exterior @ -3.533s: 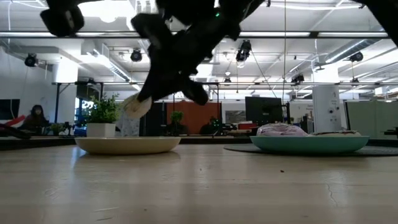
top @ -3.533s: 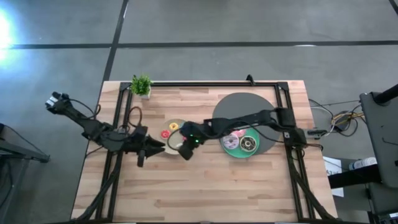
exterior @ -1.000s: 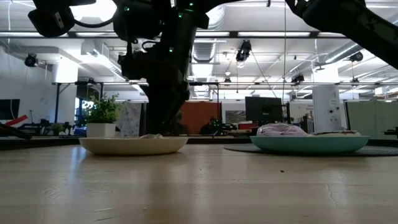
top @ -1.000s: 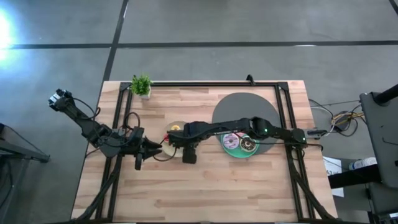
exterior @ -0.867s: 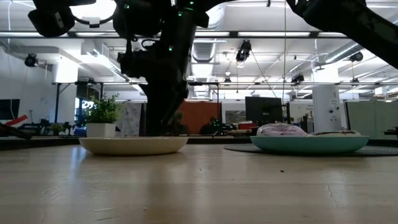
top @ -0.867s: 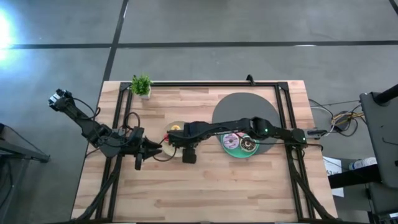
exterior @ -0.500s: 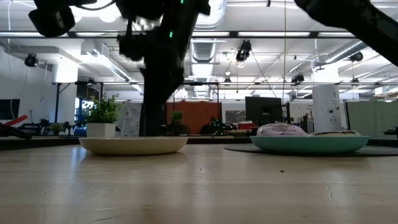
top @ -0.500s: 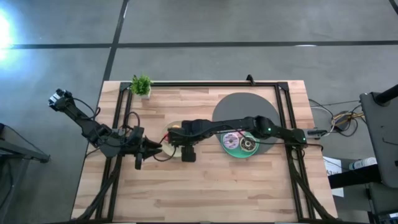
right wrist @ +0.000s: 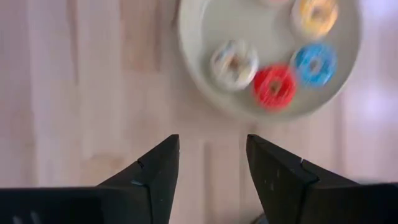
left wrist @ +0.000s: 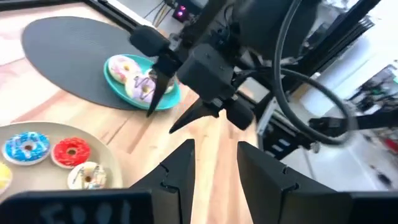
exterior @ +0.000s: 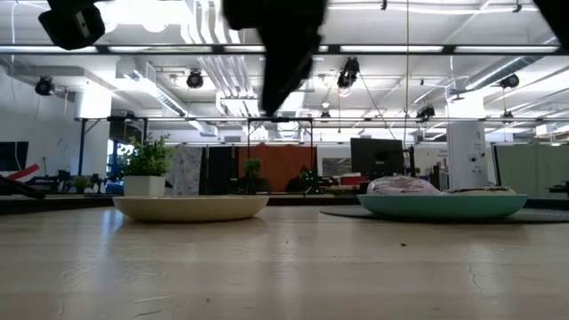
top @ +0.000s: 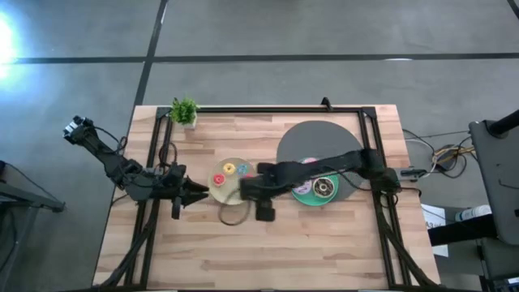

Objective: Pick & Place donuts
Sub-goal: Return to Home Position

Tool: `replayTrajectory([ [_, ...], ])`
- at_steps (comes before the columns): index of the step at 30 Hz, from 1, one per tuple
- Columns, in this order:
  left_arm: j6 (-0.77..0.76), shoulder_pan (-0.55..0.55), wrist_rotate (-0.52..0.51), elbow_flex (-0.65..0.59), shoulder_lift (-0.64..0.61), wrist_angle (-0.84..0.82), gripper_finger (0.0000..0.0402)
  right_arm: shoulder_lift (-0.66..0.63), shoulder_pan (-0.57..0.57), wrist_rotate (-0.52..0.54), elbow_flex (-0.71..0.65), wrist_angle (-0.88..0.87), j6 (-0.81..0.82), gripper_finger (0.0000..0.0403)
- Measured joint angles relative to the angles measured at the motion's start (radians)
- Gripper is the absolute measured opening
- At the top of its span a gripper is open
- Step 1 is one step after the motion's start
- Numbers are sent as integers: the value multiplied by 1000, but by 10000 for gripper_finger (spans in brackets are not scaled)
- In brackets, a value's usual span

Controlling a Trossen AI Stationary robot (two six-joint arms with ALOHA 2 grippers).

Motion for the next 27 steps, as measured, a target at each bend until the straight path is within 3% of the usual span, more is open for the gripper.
replayTrajectory([
  [7, 65, 2, 43, 0, -51, 8, 94, -369, 62, 121, -479, 192, 288, 175],
  [11, 104, 21, 43, 0, -83, 11, 94, -550, 76, 154, -607, 168, 400, 175],
  [16, 138, 52, 24, 0, -160, 11, 94, -758, 81, 142, -691, 177, 708, 177],
  [21, 168, 73, -42, 0, -228, 4, 94, -967, 127, 133, -838, 397, 485, 180],
  [27, 182, 77, -78, 0, -257, 7, 94, -1283, 110, 4, -1234, 792, 391, 176],
])
